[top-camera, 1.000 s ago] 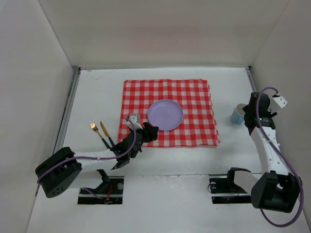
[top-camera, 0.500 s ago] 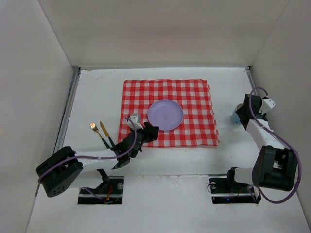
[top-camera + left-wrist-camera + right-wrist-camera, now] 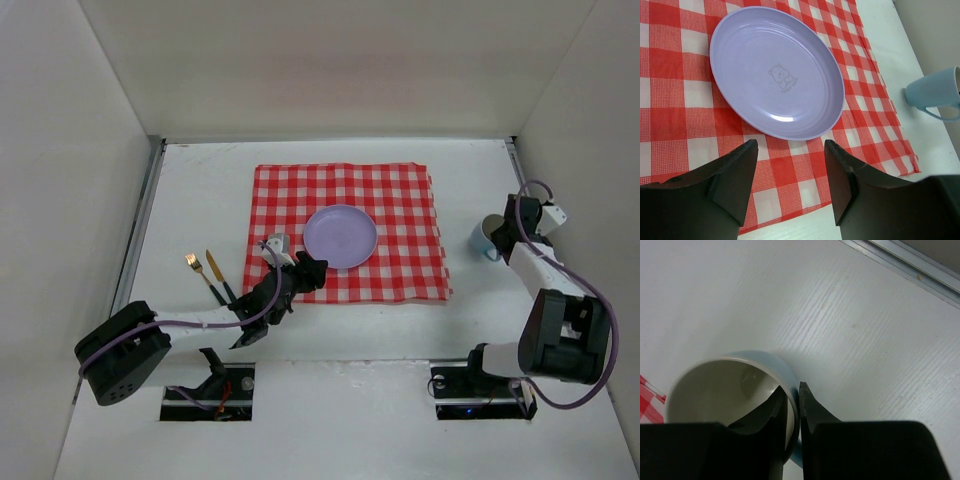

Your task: Set the dinner table for one person

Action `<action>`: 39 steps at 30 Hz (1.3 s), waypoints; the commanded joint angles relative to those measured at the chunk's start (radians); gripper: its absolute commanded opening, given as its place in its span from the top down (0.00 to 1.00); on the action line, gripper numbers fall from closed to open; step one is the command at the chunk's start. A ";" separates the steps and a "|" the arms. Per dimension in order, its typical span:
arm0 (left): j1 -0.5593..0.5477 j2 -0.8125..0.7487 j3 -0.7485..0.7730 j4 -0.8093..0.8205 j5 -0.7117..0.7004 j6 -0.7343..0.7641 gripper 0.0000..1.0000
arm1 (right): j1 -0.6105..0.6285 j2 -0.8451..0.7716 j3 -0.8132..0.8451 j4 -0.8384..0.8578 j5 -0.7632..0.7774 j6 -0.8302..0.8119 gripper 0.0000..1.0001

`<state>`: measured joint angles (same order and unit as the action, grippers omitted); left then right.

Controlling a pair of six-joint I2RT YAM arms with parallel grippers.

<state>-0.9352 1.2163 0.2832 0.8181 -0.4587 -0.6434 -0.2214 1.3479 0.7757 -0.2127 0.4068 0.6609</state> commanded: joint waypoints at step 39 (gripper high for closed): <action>0.016 0.015 0.030 0.058 -0.011 0.007 0.47 | 0.408 0.844 1.237 -0.479 -0.103 -0.184 0.81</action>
<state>-0.9264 1.2266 0.2840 0.8207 -0.4572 -0.6434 0.1909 2.1822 1.9537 -0.6838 0.3168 0.4858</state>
